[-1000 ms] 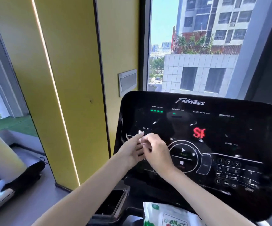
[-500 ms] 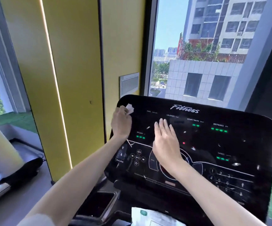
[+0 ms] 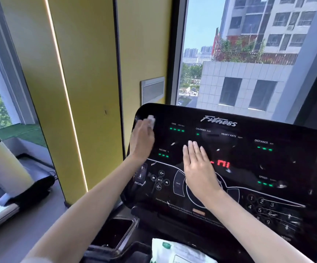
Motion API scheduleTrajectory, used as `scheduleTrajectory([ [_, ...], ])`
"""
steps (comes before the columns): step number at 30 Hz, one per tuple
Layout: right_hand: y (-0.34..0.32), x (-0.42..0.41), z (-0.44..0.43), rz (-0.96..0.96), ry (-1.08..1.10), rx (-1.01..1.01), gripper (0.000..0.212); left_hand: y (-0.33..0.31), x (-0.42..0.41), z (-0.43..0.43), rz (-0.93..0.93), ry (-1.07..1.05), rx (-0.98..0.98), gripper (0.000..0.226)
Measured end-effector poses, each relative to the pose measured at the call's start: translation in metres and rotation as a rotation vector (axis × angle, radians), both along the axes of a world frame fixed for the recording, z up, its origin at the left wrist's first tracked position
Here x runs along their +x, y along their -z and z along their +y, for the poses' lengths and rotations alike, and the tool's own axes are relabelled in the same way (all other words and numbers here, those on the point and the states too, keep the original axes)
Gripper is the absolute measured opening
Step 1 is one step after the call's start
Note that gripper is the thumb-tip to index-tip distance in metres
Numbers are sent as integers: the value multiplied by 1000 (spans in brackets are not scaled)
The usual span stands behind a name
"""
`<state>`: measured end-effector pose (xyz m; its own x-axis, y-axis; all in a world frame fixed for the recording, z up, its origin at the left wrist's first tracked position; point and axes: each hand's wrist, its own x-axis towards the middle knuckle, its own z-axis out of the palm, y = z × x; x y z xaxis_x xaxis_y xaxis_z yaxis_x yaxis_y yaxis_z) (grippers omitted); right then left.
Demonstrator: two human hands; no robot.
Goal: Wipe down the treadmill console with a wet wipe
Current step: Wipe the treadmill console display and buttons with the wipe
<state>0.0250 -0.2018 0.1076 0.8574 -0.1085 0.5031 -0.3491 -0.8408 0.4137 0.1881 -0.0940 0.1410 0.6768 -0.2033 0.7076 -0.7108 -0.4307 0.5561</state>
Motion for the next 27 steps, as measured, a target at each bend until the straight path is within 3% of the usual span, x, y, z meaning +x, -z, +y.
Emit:
scheduleTrajectory([
  [2,2,0,-2,-28,-28,22,57,-1,-3,-3,93,-117,-71,32],
  [6,5,2,-5,-77,-88,83,55,20,-28,-5,-306,138,239,47],
  [10,9,3,-4,-136,-112,107,53,12,0,-2,72,-144,-77,44],
  [11,10,3,-4,-147,-117,104,54,11,-6,-7,27,-127,-56,47],
  [15,11,2,-6,-137,-130,87,54,22,-26,-15,-394,280,282,59],
  [16,11,2,-6,-147,-137,95,53,20,-18,-12,-366,253,264,60],
  [19,11,4,-6,-165,-139,131,57,13,0,-11,89,-107,-101,55],
  [20,10,4,-5,-163,-141,132,56,11,-6,-13,94,-144,-121,56],
  [21,10,3,-4,-157,-144,130,54,10,-15,-18,-15,-96,-52,59],
  [24,8,2,-4,-142,-141,120,57,25,-37,-20,-400,213,281,62],
  [25,9,2,-5,-142,-145,123,57,26,-29,-16,-404,206,287,61],
  [27,9,2,-5,-147,-155,131,52,27,-9,-11,-132,-14,66,60],
])
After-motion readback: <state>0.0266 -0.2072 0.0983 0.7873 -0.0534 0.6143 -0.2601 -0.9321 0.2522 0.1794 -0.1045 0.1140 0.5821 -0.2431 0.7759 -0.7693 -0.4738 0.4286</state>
